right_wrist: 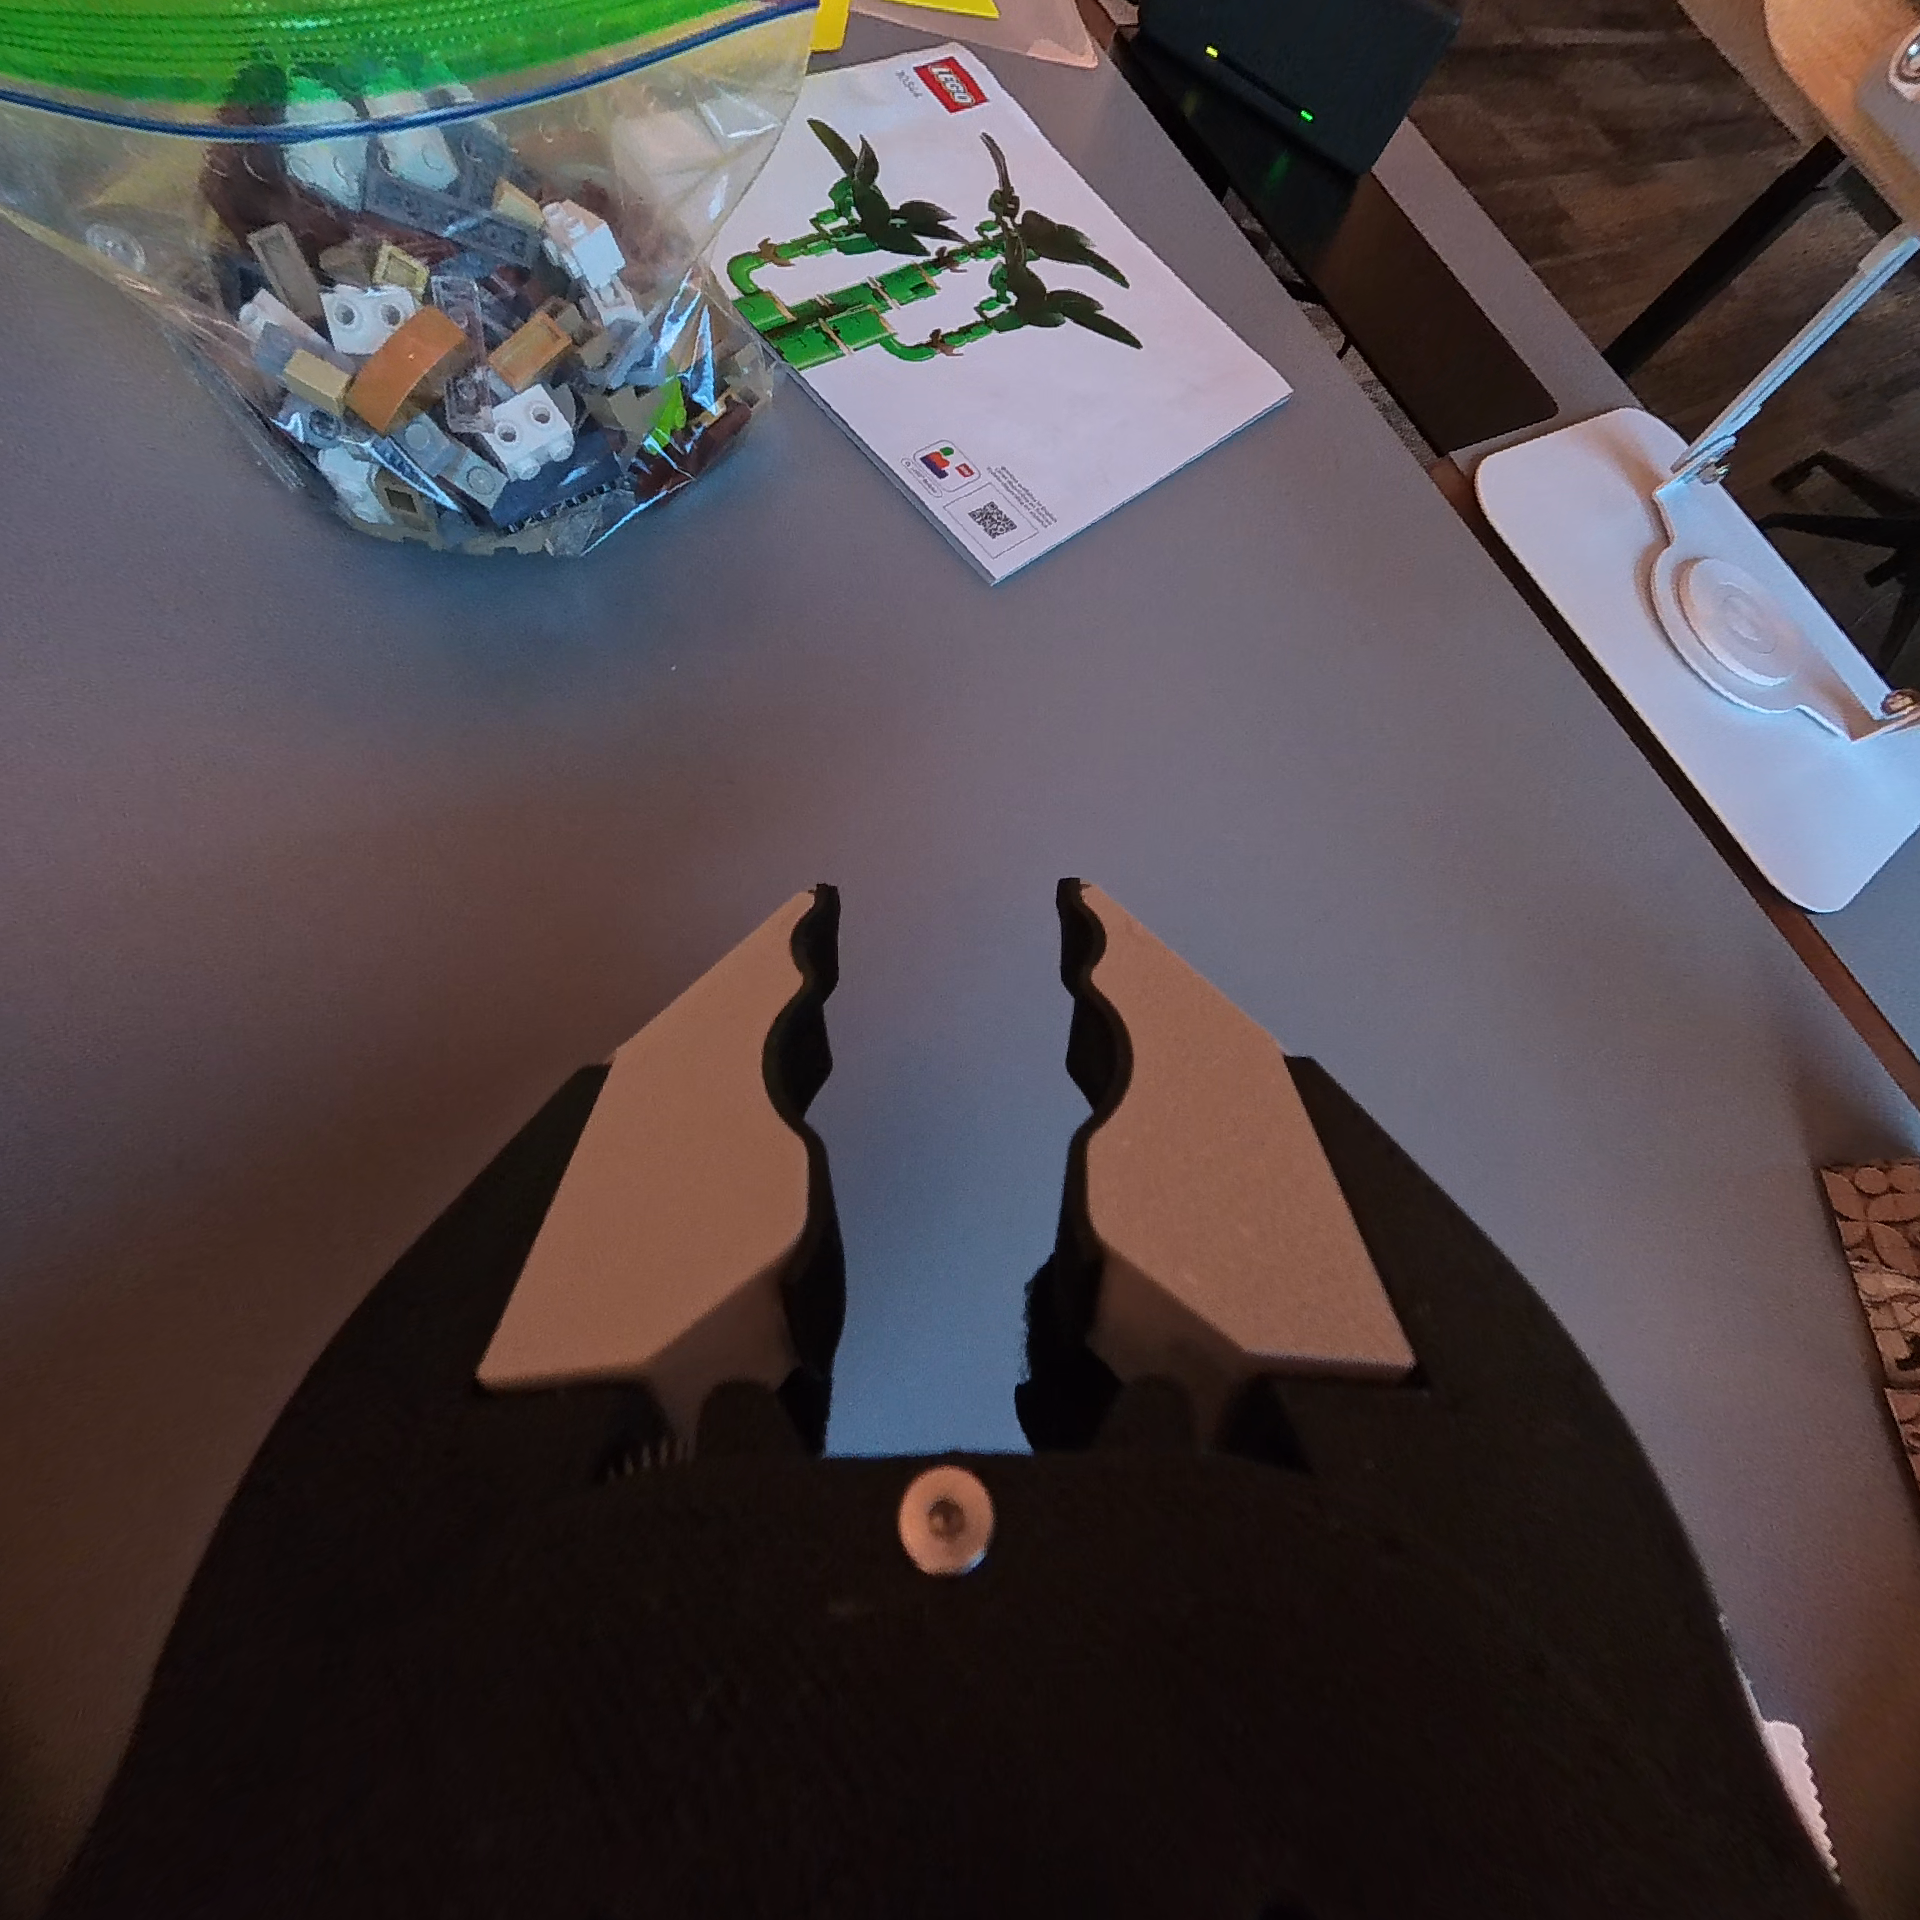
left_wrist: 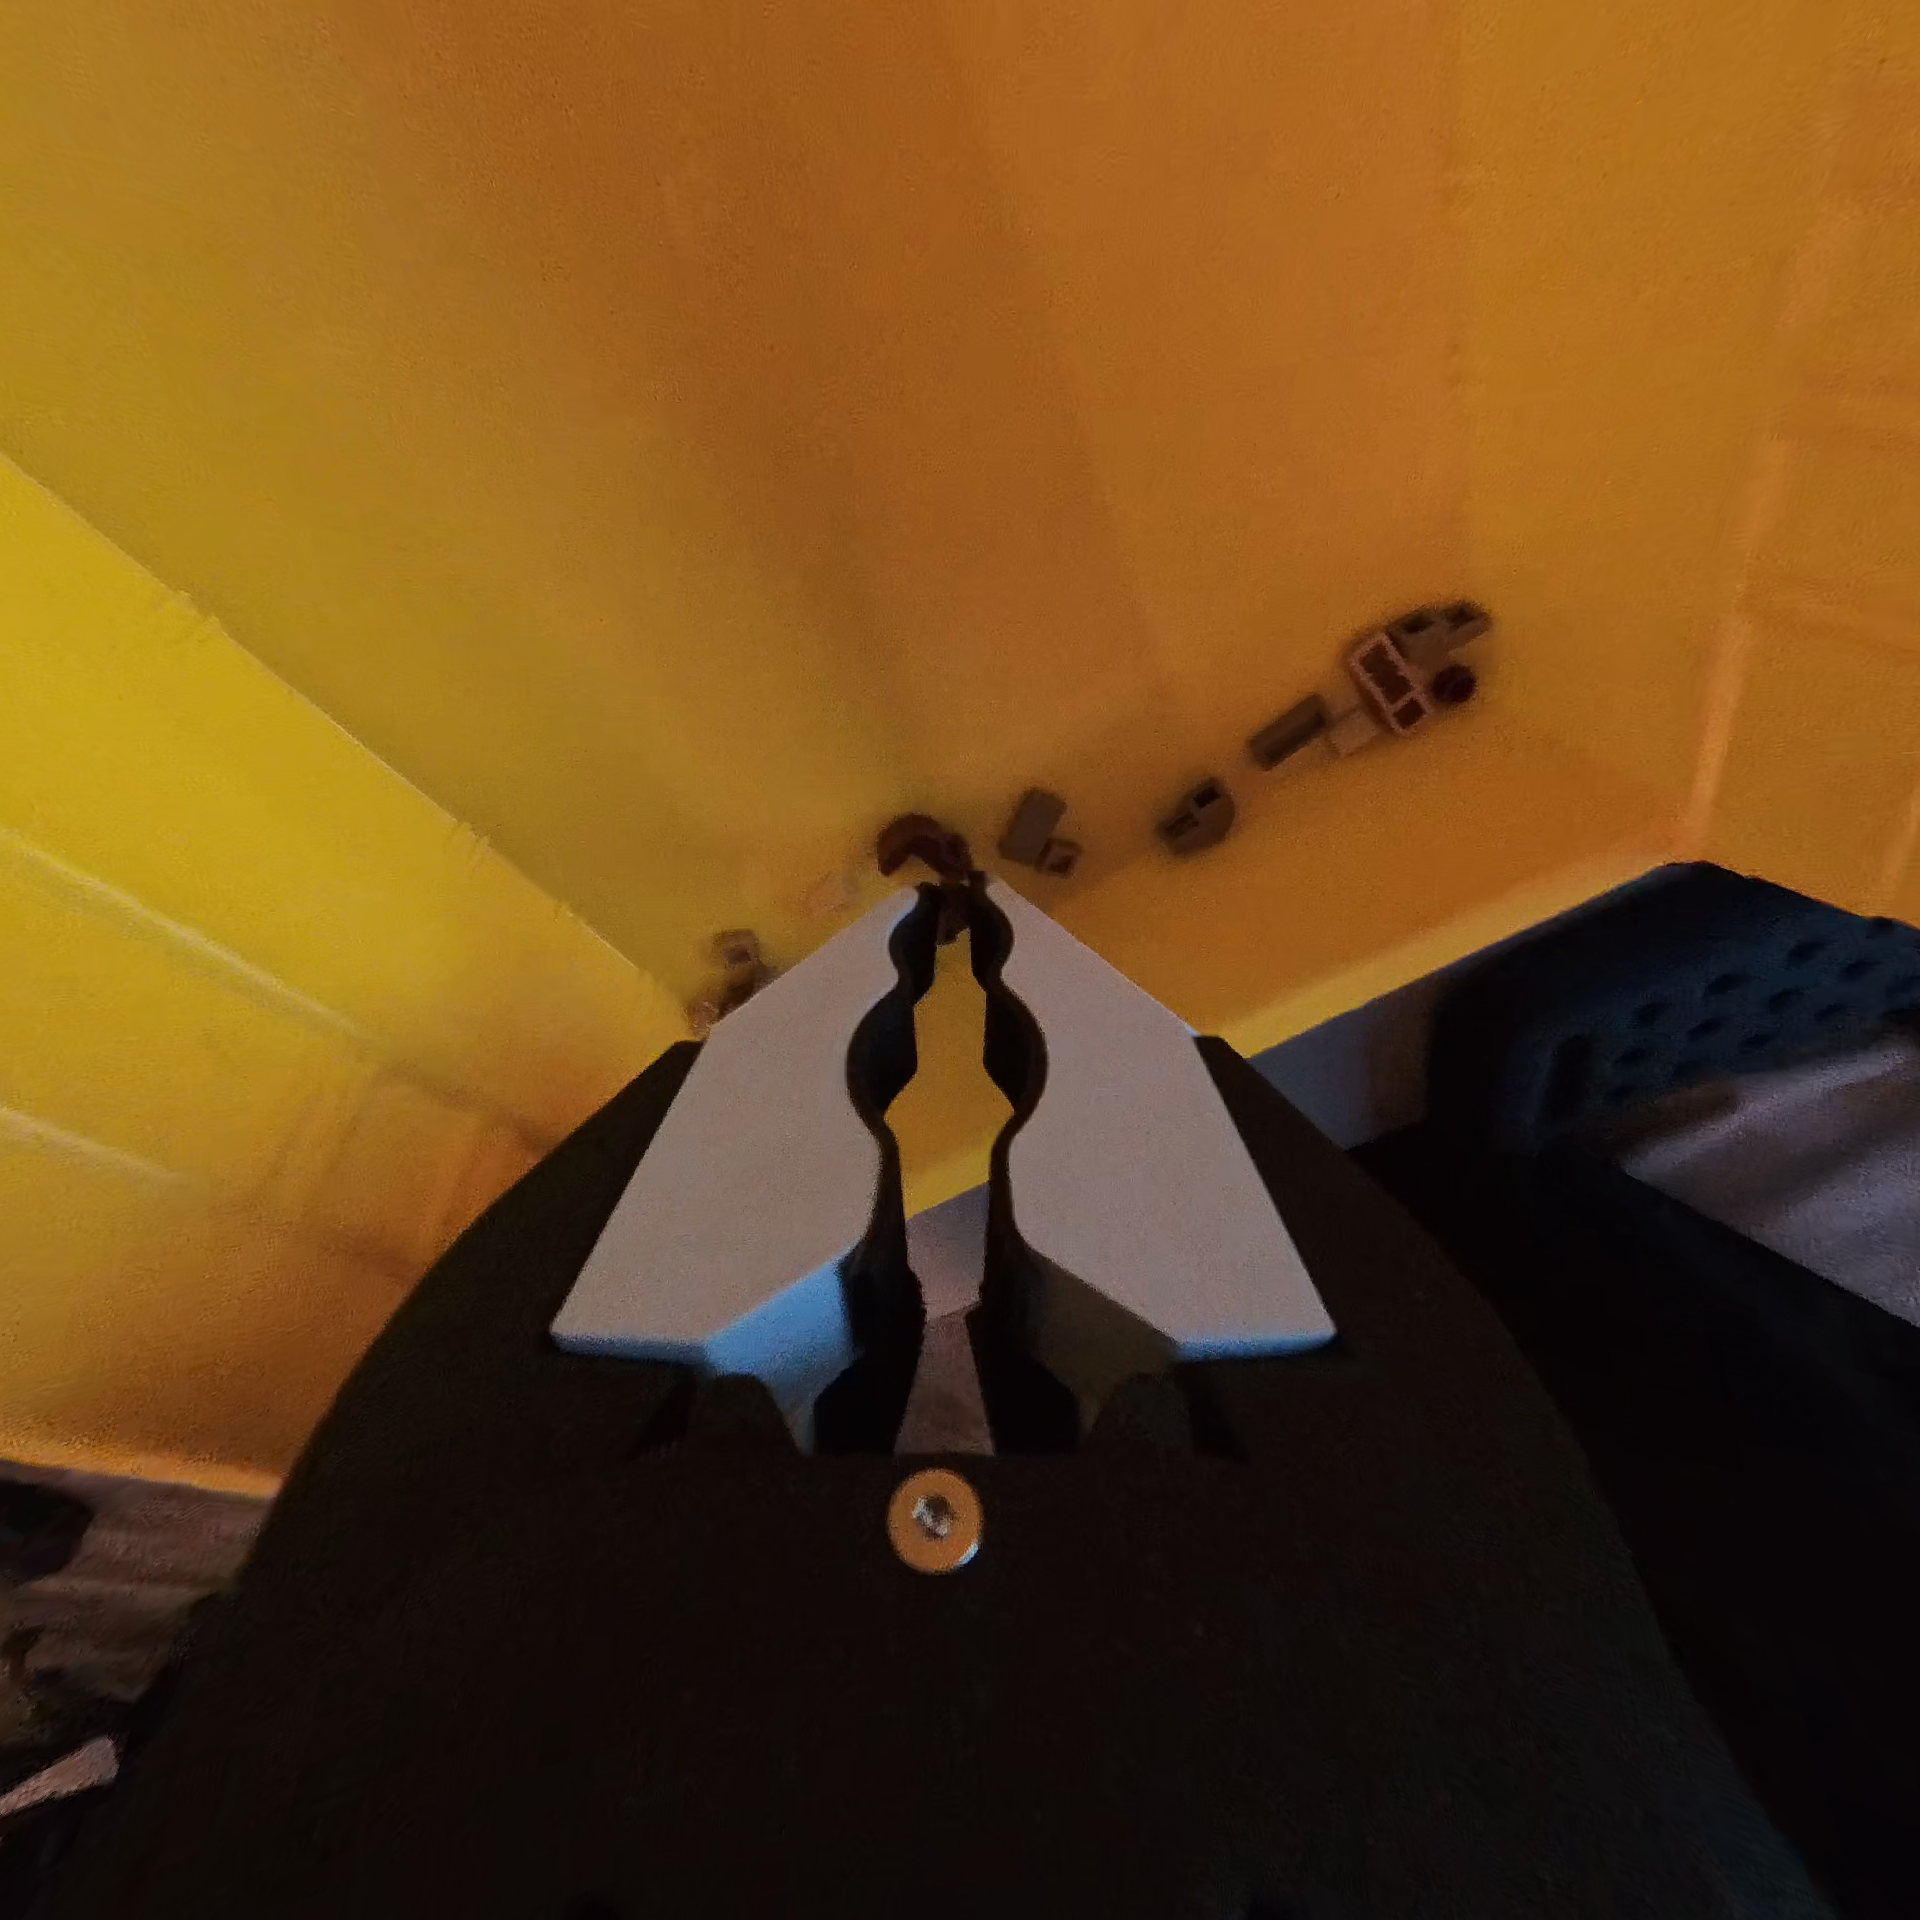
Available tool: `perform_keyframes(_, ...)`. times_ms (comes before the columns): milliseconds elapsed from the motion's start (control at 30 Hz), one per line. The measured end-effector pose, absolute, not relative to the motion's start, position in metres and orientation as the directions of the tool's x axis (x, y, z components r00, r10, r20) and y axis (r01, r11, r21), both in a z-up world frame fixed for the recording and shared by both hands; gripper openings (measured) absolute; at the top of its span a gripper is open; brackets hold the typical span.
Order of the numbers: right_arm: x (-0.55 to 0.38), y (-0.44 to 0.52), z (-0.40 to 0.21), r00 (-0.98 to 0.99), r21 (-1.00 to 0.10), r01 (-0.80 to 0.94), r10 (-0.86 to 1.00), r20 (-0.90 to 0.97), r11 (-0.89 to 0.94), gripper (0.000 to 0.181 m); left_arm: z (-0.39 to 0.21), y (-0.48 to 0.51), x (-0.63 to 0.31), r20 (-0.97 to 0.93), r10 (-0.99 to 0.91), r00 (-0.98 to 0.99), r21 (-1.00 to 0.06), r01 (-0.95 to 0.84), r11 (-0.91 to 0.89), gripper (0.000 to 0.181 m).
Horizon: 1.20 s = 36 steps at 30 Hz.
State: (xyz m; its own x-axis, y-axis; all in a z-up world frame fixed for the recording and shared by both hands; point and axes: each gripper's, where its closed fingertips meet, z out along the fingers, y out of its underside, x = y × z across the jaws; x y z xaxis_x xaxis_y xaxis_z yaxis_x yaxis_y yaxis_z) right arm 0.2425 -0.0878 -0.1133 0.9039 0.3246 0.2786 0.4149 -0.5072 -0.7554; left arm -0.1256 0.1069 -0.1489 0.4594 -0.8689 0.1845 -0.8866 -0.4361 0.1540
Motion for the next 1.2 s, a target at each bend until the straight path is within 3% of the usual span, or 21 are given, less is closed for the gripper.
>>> perform_keyframes(100, 0.242, -0.088, -0.113, 0.903, -0.755, 0.416, 0.326, 0.280, -0.507, 0.042, -0.131, 0.100, -0.111, 0.268, -0.863, 0.429, 0.058, -0.901, -0.430, 0.004)
perform_keyframes(200, 0.242, -0.088, -0.114, 0.904, -0.753, 0.416, 0.326, 0.278, -0.510, 0.042, -0.095, 0.078, -0.079, 0.417, -0.842, 0.341, -0.104, -0.903, -0.417, 0.004)
perform_keyframes(300, 0.243, -0.087, -0.116, 0.904, -0.749, 0.416, 0.327, 0.277, -0.516, 0.042, -0.046, 0.041, -0.033, 0.525, -0.839, 0.143, -0.309, -0.887, -0.344, 0.004)
perform_keyframes(433, 0.241, -0.087, -0.118, 0.901, -0.743, 0.422, 0.332, 0.280, -0.519, 0.042, -0.007, -0.023, 0.033, 0.511, -0.844, -0.164, -0.545, -0.821, -0.170, 0.004)
perform_keyframes(567, 0.242, -0.088, -0.118, 0.902, -0.748, 0.418, 0.331, 0.276, -0.516, 0.042, -0.026, -0.038, 0.081, 0.402, -0.895, -0.193, -0.578, -0.811, -0.085, 0.004)
perform_keyframes(800, 0.239, -0.088, -0.116, 0.896, -0.746, 0.429, 0.341, 0.283, -0.509, 0.042, -0.053, -0.031, 0.114, 0.296, -0.944, -0.145, -0.538, -0.842, -0.039, 0.005)
perform_keyframes(900, 0.239, -0.089, -0.115, 0.893, -0.743, 0.438, 0.343, 0.292, -0.507, 0.042, -0.059, -0.021, 0.115, 0.203, -0.972, -0.115, -0.514, -0.858, -0.006, 0.030)
perform_keyframes(967, 0.240, -0.089, -0.114, 0.893, -0.743, 0.438, 0.338, 0.297, -0.506, 0.042, -0.057, -0.021, 0.116, 0.196, -0.974, -0.114, -0.523, -0.853, -0.005, 0.028)
perform_keyframes(1200, 0.241, -0.090, -0.112, 0.893, -0.747, 0.441, 0.331, 0.306, -0.498, 0.042, -0.009, 0.020, 0.078, 0.096, -0.995, -0.021, -0.694, -0.718, -0.052, 0.026)
